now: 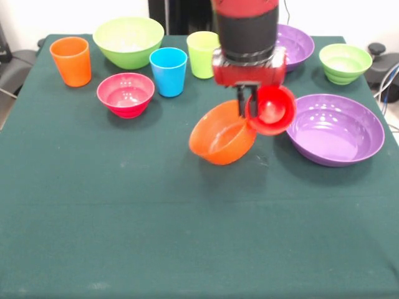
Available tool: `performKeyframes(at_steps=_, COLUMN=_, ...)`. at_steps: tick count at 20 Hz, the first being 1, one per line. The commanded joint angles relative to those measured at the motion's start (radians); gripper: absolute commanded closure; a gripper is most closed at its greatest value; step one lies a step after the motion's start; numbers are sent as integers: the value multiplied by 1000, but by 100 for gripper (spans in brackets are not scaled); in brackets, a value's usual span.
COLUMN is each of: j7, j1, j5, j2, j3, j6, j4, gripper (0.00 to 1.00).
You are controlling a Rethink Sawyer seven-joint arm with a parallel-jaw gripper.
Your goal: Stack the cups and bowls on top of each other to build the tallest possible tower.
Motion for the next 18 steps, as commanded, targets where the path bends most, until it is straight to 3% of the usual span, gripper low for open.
performKeyframes(at_steps=1, j7=12, j1=-45, j5=30, j2=-96, j3=170, j6=-42, j4=200, gripper=100)
performKeyframes(at_steps=14, j7=19, j1=-71, j5=-40, j2=-78, j3=181, j6=-120, j4=242, gripper=100)
performKeyframes(at_steps=18, j7=-19, j1=-86, j5=-63, j2=-47, j3=169, j6=-96, j4=185, gripper=100)
